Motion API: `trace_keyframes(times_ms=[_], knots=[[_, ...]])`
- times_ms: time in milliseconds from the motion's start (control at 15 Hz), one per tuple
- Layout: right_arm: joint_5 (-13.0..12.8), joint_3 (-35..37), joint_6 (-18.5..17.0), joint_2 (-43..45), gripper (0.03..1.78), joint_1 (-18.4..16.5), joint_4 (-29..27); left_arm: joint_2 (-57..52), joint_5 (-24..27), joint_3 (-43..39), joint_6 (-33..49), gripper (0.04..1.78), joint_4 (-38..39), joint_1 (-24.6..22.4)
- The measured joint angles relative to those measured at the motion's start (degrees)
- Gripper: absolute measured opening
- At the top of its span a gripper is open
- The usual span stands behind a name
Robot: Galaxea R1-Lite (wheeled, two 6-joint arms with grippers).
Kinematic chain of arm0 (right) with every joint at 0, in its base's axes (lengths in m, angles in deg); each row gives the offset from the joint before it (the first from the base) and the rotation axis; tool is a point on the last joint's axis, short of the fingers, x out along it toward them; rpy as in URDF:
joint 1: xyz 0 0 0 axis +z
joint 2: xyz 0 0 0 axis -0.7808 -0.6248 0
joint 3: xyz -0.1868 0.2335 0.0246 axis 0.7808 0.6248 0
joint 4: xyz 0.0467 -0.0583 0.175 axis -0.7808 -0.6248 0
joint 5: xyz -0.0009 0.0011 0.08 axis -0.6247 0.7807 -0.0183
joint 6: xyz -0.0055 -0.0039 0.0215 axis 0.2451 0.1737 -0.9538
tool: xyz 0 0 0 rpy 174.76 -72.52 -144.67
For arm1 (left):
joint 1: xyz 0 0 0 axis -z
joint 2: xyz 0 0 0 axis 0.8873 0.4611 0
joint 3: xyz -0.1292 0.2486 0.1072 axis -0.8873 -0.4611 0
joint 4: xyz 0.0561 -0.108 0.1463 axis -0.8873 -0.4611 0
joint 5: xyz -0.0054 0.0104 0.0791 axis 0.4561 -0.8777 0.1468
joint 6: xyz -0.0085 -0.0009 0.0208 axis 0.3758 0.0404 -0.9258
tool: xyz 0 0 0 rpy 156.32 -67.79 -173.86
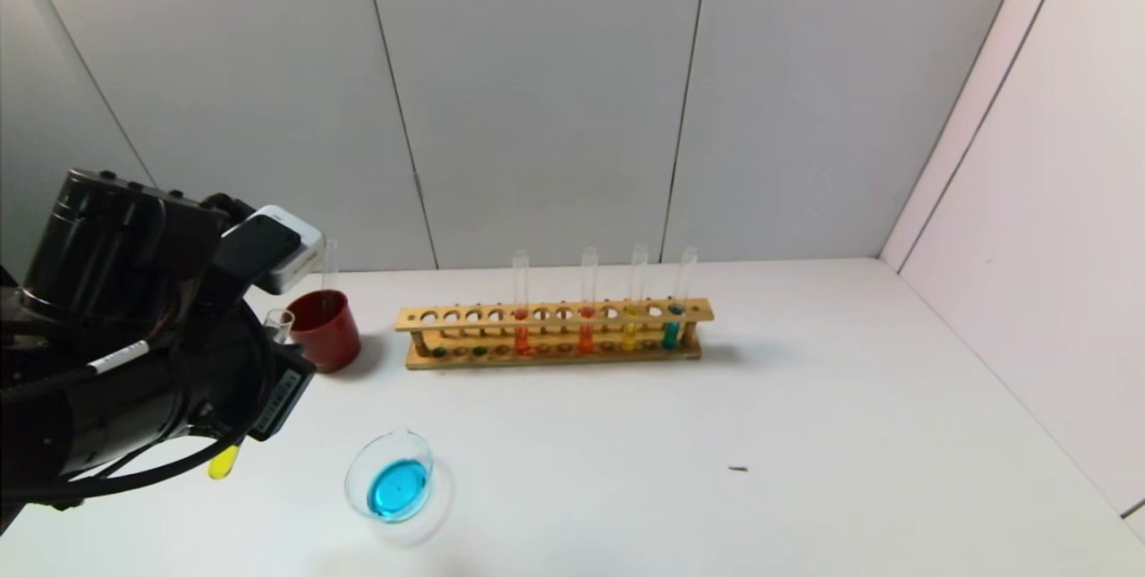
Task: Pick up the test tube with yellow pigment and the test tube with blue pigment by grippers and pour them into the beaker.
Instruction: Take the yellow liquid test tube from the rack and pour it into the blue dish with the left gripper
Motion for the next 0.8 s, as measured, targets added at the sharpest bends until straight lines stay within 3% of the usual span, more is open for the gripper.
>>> trace_keyframes(times_ms=[533, 800], knots=[[0.0, 0.0, 0.02, 0.0, 1.7, 0.0, 0.0, 9.03, -0.51, -4.05, -7.47, 0.32, -0.54, 0.28], [-0.02, 0.0, 0.0, 0.0, 1.7, -0.02, 0.0, 13.08, -3.28, -4.99, -12.74, 0.32, -4.14, 0.32]])
